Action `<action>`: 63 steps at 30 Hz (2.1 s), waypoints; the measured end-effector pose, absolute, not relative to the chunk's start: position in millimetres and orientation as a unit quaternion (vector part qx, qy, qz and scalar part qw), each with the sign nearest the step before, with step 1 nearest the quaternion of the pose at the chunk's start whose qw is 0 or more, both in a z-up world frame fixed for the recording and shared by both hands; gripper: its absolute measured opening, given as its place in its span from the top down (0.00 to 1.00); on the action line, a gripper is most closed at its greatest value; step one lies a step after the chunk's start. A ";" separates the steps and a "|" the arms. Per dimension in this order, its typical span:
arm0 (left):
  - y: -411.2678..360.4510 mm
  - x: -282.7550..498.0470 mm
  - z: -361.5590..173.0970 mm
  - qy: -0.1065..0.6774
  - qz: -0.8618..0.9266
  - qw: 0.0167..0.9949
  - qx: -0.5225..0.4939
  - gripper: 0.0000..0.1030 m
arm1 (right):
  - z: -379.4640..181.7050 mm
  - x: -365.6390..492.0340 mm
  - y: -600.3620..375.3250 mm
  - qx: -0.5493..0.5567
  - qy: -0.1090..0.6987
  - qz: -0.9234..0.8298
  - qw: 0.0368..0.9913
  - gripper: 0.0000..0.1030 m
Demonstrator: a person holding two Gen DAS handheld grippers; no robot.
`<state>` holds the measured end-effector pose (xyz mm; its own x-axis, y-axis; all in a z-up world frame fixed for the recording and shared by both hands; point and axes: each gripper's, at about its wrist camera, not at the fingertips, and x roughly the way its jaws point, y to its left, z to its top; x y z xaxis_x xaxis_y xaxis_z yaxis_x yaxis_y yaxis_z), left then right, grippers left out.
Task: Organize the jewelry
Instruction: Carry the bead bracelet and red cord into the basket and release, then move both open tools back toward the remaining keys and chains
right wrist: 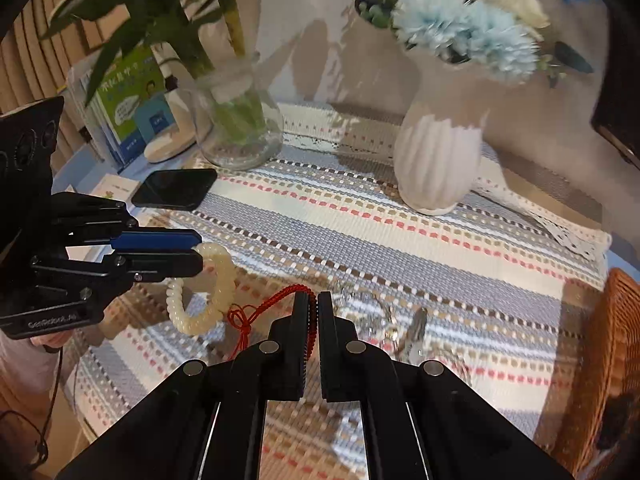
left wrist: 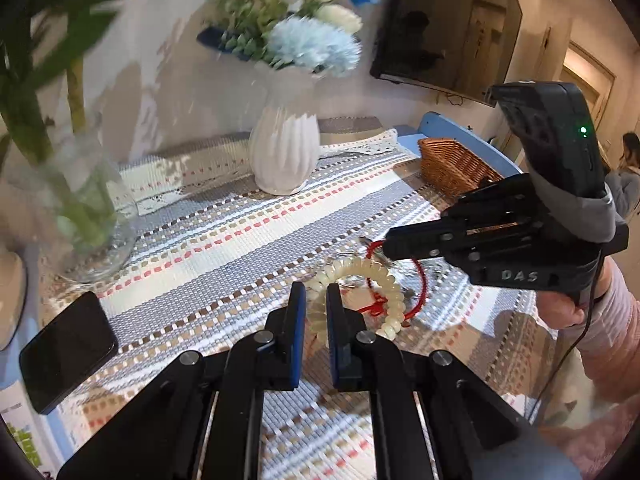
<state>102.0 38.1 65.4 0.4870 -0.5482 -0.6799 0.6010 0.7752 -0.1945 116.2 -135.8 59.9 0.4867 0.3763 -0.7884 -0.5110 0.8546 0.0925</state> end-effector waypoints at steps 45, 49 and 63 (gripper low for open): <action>-317.9 59.6 87.4 0.356 -0.500 0.779 0.126 0.59 | 93.2 13.7 -475.0 0.096 0.402 -0.059 0.909 0.82; -292.5 59.7 92.8 0.360 -0.496 0.781 0.116 0.59 | 94.2 10.4 -462.6 0.089 0.405 -0.050 0.909 0.82; -79.5 48.4 119.0 0.337 -0.388 0.856 0.048 0.59 | 113.5 12.0 -345.6 0.053 0.378 0.053 0.923 0.80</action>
<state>48.4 -79.5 119.0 0.4713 -0.6330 -0.6142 0.6974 0.6938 -0.1799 12.0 -345.6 113.5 0.7079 0.1378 -0.6928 -0.0578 0.9888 0.1375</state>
